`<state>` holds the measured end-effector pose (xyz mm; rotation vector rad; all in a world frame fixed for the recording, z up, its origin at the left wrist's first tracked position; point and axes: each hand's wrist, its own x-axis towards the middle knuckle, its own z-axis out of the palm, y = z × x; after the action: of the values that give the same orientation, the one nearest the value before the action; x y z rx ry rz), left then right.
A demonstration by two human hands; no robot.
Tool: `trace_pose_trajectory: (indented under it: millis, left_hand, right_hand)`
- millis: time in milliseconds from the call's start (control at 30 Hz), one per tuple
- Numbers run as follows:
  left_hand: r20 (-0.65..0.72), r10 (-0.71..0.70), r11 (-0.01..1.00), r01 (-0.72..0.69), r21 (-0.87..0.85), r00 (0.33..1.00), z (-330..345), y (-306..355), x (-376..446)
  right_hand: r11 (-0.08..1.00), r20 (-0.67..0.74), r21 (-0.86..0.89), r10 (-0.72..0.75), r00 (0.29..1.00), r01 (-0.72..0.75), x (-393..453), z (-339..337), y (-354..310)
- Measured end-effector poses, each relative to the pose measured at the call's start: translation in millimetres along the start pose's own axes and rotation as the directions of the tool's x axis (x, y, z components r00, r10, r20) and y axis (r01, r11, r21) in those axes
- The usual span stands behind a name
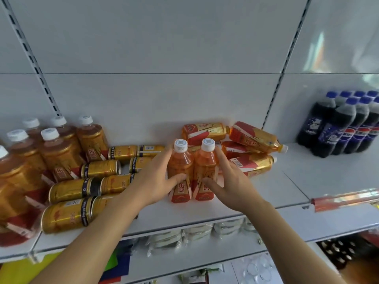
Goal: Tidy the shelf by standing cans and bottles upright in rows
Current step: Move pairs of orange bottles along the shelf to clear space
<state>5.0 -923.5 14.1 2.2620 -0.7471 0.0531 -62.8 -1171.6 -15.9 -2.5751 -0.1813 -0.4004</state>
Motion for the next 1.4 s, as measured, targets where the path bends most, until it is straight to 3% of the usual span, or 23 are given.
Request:
trace_pose_trajectory:
  millis: [200, 367, 433, 600, 767, 1100, 1400]
  left_hand:
    - [0.004, -0.024, 0.993, 0.023, 0.117, 1.000, 1.3, 0.6, -4.5]
    - [-0.137, 0.004, 0.932, 0.046, 0.358, 0.991, 7.9, -4.0, -29.2]
    - [-0.175, 0.017, 0.886, 0.067, 0.460, 0.984, 8.4, -4.5, -44.1]
    - [-0.229, 0.035, 0.789, 0.114, 0.604, 0.973, -3.0, -12.1, -83.0]
    - [-0.272, 0.032, 0.782, 0.145, 0.607, 0.962, -39.1, -19.5, -141.3]
    - [-0.340, -0.129, 0.720, 0.324, 0.614, 0.932, -147.0, -97.9, -330.3]
    - [-0.502, -0.283, 0.675, 0.542, 0.501, 0.817, -243.4, -183.2, -442.2]
  right_hand:
    - [0.994, -0.028, -0.105, -0.022, 0.999, 0.019, -0.7, -7.9, -2.6]
    - [0.977, -0.303, -0.210, -0.085, 0.949, 0.021, -12.2, 6.3, -5.7]
    - [0.967, -0.345, -0.256, -0.112, 0.932, 0.022, -20.5, 14.3, -16.6]
    - [0.935, -0.288, -0.347, -0.179, 0.941, 0.071, -41.6, 30.3, -54.5]
    - [0.891, -0.139, -0.446, -0.160, 0.977, 0.082, -59.2, 59.2, -115.8]
    - [0.876, -0.027, -0.396, -0.311, 0.950, 0.276, -106.3, 164.8, -304.8]
    - [0.826, 0.075, -0.309, -0.472, 0.878, 0.471, -85.0, 257.0, -450.3]
